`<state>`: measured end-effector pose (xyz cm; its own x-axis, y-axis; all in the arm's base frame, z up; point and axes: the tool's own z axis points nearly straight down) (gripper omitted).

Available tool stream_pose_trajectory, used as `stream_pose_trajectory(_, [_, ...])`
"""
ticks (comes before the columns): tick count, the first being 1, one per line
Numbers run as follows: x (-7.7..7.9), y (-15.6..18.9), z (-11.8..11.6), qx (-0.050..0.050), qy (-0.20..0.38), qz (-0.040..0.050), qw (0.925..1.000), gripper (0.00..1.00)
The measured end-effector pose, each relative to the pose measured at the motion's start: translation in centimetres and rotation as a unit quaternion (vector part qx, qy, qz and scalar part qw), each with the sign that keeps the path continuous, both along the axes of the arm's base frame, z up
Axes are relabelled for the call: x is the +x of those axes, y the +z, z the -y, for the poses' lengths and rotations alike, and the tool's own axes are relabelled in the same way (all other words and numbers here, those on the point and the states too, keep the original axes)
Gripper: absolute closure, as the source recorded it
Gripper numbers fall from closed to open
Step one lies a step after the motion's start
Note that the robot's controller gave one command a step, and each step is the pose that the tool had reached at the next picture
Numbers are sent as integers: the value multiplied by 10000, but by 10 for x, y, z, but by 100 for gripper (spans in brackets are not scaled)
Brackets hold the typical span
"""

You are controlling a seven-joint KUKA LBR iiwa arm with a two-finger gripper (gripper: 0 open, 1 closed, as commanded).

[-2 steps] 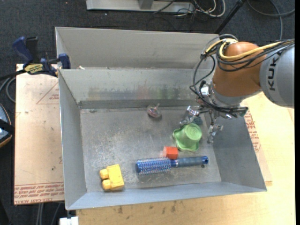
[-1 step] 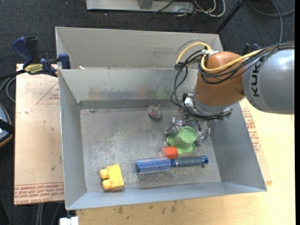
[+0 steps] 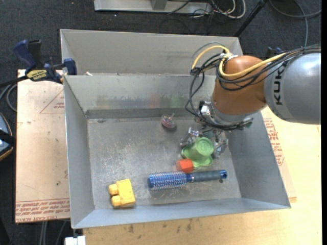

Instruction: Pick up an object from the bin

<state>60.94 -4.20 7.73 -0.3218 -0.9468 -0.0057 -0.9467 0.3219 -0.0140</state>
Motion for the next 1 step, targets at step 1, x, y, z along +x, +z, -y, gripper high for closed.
stream_pose_trajectory(1, [-4, 152, -10, 2, 80, -20, 10000, 100])
